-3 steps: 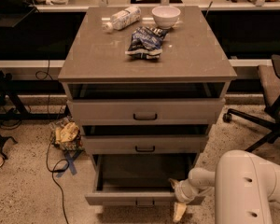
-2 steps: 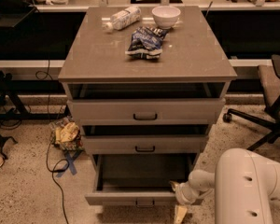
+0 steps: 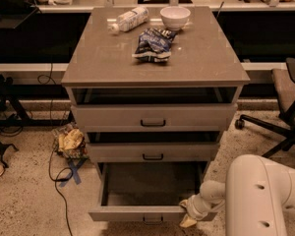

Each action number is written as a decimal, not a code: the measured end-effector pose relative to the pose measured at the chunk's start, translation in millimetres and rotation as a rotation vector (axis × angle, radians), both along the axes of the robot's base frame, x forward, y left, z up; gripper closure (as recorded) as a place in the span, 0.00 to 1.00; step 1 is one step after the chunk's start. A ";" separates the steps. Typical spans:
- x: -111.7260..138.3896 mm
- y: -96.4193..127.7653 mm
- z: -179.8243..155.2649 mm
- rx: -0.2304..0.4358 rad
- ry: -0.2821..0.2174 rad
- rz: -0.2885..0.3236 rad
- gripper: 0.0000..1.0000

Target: Open bottom drawer

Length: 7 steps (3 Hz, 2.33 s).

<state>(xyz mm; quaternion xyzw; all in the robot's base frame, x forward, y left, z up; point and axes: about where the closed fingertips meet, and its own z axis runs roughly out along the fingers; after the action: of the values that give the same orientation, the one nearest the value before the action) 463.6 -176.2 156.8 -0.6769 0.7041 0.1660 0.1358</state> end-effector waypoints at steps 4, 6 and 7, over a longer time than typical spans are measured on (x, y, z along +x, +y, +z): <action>-37.4 -16.7 -2.7 0.046 -0.036 -0.055 1.00; -35.3 -13.5 1.3 0.046 -0.036 -0.055 0.75; -36.7 -12.0 0.2 0.048 -0.033 -0.054 0.52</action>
Offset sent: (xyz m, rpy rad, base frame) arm -0.0925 -0.0604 0.0261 0.0743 -0.0792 -0.1749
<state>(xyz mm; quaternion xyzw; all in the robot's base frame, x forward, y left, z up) 426.9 -188.2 157.0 -0.6570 0.7155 0.1681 0.1680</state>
